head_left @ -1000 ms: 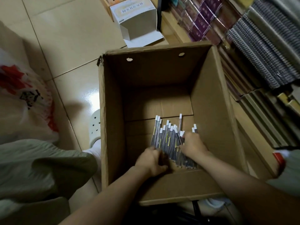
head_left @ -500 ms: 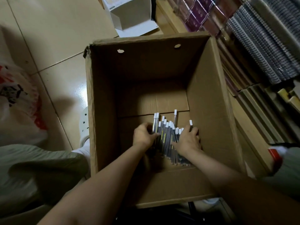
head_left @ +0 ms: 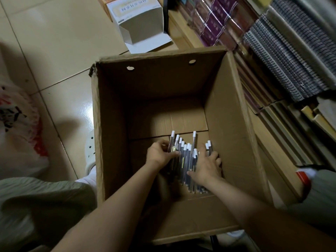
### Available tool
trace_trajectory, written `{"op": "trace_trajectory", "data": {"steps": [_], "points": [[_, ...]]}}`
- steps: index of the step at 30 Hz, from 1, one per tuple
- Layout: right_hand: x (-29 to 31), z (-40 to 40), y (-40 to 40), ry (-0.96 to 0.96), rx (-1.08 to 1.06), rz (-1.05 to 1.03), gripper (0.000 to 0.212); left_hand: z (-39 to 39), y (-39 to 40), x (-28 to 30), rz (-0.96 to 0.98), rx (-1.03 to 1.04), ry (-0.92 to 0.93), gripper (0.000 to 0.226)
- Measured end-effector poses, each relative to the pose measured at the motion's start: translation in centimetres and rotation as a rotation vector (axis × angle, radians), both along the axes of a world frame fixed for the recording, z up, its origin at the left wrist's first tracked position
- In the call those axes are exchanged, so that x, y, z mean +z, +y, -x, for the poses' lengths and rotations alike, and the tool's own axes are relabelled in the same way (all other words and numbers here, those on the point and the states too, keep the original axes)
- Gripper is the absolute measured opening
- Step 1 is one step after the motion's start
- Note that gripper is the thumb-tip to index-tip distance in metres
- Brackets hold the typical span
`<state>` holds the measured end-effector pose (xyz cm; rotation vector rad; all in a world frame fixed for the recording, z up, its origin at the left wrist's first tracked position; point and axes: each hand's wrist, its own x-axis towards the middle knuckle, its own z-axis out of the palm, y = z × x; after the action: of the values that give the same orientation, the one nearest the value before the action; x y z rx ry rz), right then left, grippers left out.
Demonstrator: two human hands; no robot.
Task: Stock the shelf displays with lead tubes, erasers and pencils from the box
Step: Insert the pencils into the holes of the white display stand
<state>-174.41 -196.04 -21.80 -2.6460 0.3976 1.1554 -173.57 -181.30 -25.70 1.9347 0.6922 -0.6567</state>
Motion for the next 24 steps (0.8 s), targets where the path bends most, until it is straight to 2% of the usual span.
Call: {"op": "trace_trajectory", "data": {"steps": [4, 7, 10, 13, 16, 20, 24], "points": [[-0.1, -0.1, -1.0, -0.077, 0.051, -0.047, 0.088, 1.5, -0.7, 0.3, -0.063, 0.081, -0.058, 0.042], [-0.3, -0.1, -1.0, -0.072, 0.239, 0.138, 0.081, 2.3, -0.9, 0.4, -0.098, 0.048, -0.054, 0.048], [-0.5, 0.0, -0.3, -0.026, 0.295, 0.218, 0.082, 3.0, -1.6, 0.4, -0.137, 0.018, -0.106, 0.056], [-0.6, -0.1, -0.1, -0.018, 0.217, 0.175, 0.095, 3.4, -3.0, 0.3, -0.123, 0.006, -0.137, 0.062], [-0.7, -0.4, -0.3, -0.054, 0.067, 0.069, 0.090, 3.3, -4.5, 0.1, -0.127, 0.010, -0.144, 0.064], [-0.8, -0.8, -0.7, -0.088, 0.019, 0.026, 0.081, 3.1, -5.5, 0.0, -0.158, 0.027, -0.130, 0.068], [-0.6, -0.7, -1.3, -0.052, -0.039, 0.003, 0.091, 3.7, -4.5, -0.5, -0.214, 0.001, -0.107, 0.058]]}}
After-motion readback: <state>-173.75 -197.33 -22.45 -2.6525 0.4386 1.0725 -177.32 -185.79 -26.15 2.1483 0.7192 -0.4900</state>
